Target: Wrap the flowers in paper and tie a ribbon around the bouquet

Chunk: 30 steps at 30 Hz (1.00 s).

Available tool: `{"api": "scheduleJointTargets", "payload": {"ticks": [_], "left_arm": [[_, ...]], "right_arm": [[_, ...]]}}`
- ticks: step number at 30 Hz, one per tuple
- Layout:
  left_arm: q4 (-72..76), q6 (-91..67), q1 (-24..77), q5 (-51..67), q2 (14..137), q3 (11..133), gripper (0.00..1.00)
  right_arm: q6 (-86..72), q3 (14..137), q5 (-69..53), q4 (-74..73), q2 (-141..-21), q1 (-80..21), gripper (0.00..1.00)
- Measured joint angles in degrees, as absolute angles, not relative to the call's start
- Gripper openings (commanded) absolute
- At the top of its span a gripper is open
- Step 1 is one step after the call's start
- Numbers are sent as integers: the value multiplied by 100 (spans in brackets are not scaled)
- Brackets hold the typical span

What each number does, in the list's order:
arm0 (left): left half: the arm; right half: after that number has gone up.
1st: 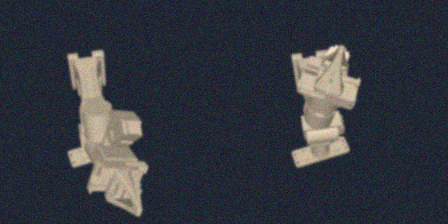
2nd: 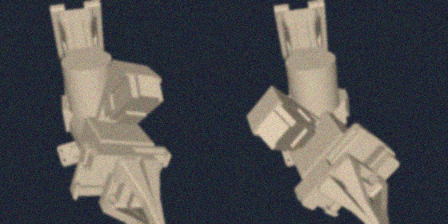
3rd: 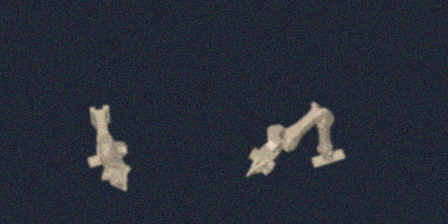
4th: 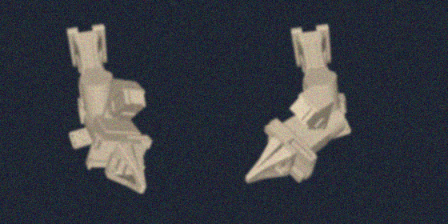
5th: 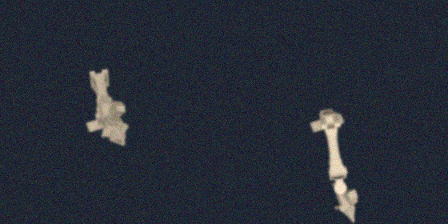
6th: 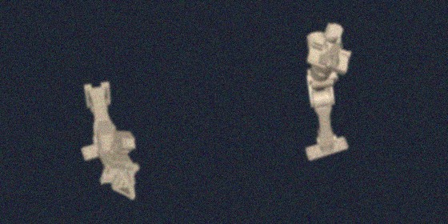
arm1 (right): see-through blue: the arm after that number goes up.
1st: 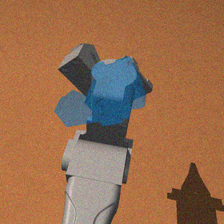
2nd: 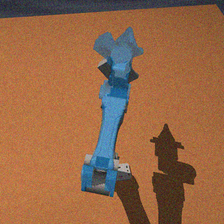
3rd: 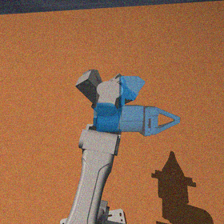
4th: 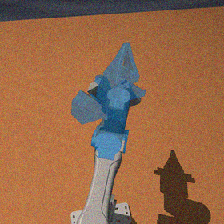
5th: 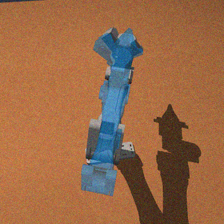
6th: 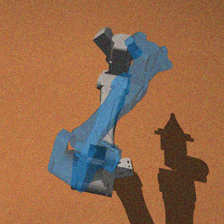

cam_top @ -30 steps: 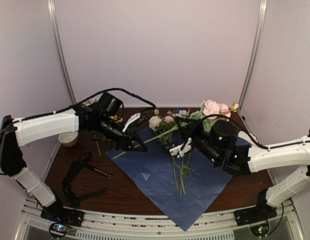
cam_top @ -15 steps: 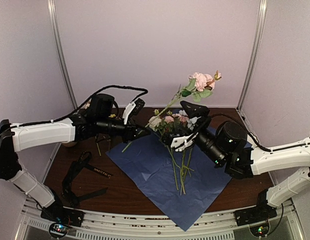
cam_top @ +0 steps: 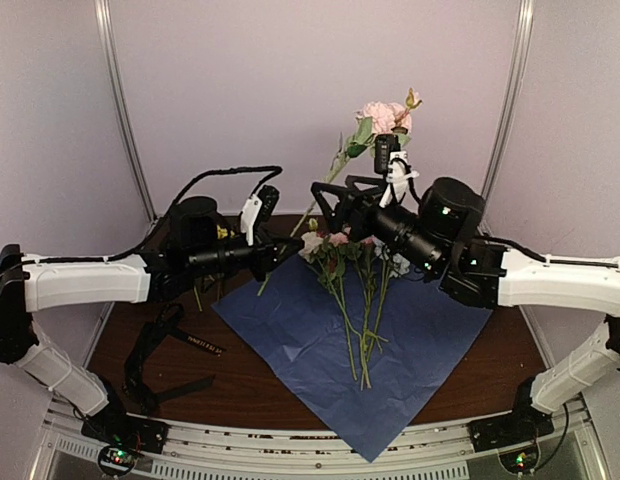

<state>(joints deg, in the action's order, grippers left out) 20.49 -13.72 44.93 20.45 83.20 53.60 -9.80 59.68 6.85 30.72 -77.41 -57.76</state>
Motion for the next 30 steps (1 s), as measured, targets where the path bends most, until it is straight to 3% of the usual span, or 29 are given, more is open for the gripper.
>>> {"api": "scheduleJointTargets", "payload": {"ticks": [4, 7, 8, 9, 11, 13, 14, 16, 17, 19, 24, 30], "left_arm": [[2344, -1393, 4552, 2008, 8228, 5245, 0], [2449, -1396, 4582, 2008, 8202, 5205, 0], [2456, -1396, 4587, 2008, 8202, 5194, 0], [2458, -1396, 4589, 2010, 8202, 5188, 0], [2486, -1393, 4606, 2032, 8202, 5153, 0], [2539, -1389, 4619, 2064, 8189, 5103, 0], [2547, -1389, 4622, 2091, 8187, 5089, 9], [2543, -1385, 4622, 2169, 8162, 5072, 53], [2534, -1356, 4617, 2239, 8147, 5072, 65], [2486, -1330, 4624, 2383, 8086, 5070, 76], [2261, -1304, 4525, 2578, 7734, 4893, 81], [1437, -1590, 3688, 2239, 7710, 4978, 66]], "right_arm": [[-2436, 6587, 574, 2388, -8361, -5551, 67], [-2943, 6888, 397, 2110, -8639, -5452, 40], [-3004, 6963, 344, 2056, -8702, -5446, 21], [-3142, 7041, 270, 1992, -8761, -5439, 11], [-3253, 7124, 204, 1922, -8812, -5439, 0], [-3387, 7129, 130, 1903, -8809, -5419, 0], [-3426, 7126, 123, 1898, -8807, -5411, 0], [-3498, 7122, 89, 1855, -8788, -5391, 0], [-3520, 7120, 82, 1796, -8766, -5371, 0], [-3538, 7120, 82, 1452, -8672, -5251, 0], [-3468, 7321, -36, -12, -8514, -4593, 0], [-3275, 7773, -532, -1621, -9170, -3822, 0]]}}
